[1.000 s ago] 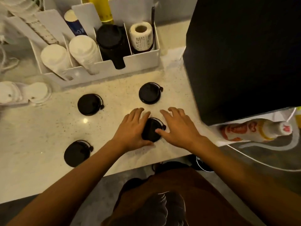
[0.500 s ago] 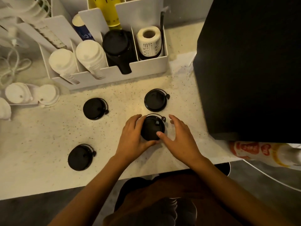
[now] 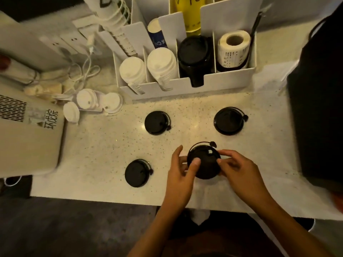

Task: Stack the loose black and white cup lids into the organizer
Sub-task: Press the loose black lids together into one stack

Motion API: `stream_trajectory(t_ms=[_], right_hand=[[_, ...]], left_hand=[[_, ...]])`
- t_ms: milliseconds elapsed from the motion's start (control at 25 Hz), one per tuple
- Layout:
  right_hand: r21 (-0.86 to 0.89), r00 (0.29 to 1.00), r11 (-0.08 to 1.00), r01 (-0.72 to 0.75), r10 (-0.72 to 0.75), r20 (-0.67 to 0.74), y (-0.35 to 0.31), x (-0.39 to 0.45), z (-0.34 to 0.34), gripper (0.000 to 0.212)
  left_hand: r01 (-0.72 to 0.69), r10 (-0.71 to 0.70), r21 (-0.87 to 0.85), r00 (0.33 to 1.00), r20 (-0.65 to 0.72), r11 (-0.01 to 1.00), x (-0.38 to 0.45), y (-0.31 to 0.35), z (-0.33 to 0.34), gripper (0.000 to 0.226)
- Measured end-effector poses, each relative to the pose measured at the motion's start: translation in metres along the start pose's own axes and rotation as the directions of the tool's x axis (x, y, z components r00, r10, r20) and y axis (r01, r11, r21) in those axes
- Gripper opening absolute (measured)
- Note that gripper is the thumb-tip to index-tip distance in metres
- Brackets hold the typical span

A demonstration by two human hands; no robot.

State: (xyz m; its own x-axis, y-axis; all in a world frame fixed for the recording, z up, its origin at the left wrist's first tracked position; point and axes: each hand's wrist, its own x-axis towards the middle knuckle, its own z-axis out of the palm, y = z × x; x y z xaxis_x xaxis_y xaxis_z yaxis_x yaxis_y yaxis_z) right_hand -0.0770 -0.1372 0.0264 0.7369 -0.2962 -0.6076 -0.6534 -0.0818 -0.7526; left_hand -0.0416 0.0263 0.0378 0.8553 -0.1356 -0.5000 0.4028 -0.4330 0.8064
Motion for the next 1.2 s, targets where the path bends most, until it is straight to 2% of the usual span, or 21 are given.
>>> stream_trajectory(t_ms=[80,120,240,360,480,560,680,800,880,960,1040,1120,1200], right_hand=[[-0.013,0.999,1.0,0.028,-0.027,0.047,-0.005,-0.003,0.014,0.028],[-0.021,0.997,0.999,0.047,-0.046,0.068,-0.008,-0.006,0.022,0.027],[-0.059,0.995,0.994,0.088,-0.085,0.052,-0.016,-0.015,0.051,0.03],[-0.16,0.99,0.978,0.137,-0.129,0.06,-0.026,-0.027,0.083,0.054],[-0.321,0.969,0.915,0.245,-0.226,0.098,-0.036,-0.042,0.126,0.086],[-0.397,0.962,0.877,0.27,-0.265,0.068,-0.039,-0.049,0.155,0.097],[-0.485,0.952,0.833,0.265,-0.305,-0.005,-0.04,-0.054,0.191,0.101],[-0.441,0.943,0.864,0.242,-0.316,-0.103,-0.041,-0.061,0.213,0.098],[-0.391,0.943,0.896,0.211,-0.292,-0.16,-0.04,-0.063,0.215,0.097],[-0.384,0.936,0.91,0.157,-0.261,-0.235,-0.04,-0.065,0.213,0.098],[-0.385,0.936,0.914,0.131,-0.242,-0.255,-0.04,-0.063,0.209,0.097],[-0.381,0.925,0.919,0.103,-0.229,-0.303,-0.04,-0.062,0.204,0.097],[-0.393,0.924,0.916,0.079,-0.215,-0.316,-0.042,-0.06,0.198,0.097]], left_hand=[[0.134,-0.144,-0.16,0.988,-0.051,0.978,0.005,-0.002,-0.023,0.051],[0.179,-0.188,-0.204,0.982,-0.027,0.963,0.008,-0.004,-0.036,0.045],[0.213,-0.2,-0.192,0.976,0.085,0.958,0.014,-0.015,-0.072,0.028],[0.205,-0.185,-0.175,0.975,0.126,0.963,0.02,-0.021,-0.104,0.02],[0.177,-0.158,-0.133,0.977,0.141,0.975,0.03,-0.028,-0.143,0.018],[0.143,-0.119,-0.102,0.971,0.207,0.984,0.032,-0.032,-0.165,0.018],[0.098,-0.074,-0.065,0.952,0.297,0.993,0.037,-0.036,-0.192,0.019],[0.011,-0.005,-0.018,0.94,0.341,1.0,0.05,-0.041,-0.218,0.022],[-0.113,0.071,0.12,0.948,0.31,0.986,0.066,-0.048,-0.233,0.017],[-0.264,0.153,0.327,0.932,0.328,0.908,0.084,-0.059,-0.25,0.011],[-0.368,0.223,0.441,0.911,0.347,0.819,0.096,-0.074,-0.266,0.028],[-0.52,0.272,0.492,0.828,0.489,0.699,0.105,-0.084,-0.274,0.054],[-0.675,0.25,0.535,0.71,0.658,0.508,0.114,-0.093,-0.272,0.086]])
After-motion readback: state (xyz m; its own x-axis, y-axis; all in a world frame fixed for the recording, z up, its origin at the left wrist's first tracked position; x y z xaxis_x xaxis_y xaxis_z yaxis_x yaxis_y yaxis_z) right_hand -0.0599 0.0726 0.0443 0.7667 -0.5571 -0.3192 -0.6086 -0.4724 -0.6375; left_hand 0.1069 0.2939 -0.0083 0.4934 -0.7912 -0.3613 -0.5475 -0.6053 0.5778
